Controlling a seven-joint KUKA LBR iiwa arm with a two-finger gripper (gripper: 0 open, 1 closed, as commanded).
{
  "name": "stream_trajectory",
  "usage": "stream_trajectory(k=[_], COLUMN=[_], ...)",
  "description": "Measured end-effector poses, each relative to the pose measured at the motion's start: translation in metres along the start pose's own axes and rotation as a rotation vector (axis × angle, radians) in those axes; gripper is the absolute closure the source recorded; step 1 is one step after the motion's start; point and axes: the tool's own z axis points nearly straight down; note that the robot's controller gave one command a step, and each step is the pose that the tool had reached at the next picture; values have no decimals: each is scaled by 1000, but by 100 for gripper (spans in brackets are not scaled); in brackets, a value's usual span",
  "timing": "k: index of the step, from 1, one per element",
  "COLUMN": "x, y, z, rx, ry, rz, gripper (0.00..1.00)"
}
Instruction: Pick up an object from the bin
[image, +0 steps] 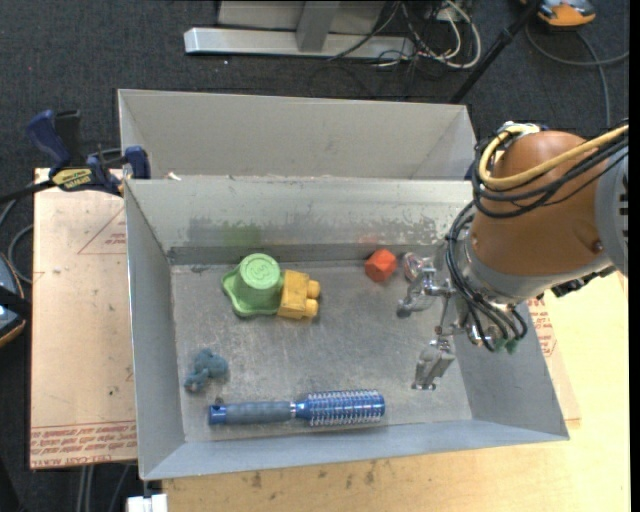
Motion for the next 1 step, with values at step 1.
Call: stream_trajectory(k=[1], x=[0], y=[81], z=[121], rx=[-2], ry=[0], rz=[-134], gripper=[0])
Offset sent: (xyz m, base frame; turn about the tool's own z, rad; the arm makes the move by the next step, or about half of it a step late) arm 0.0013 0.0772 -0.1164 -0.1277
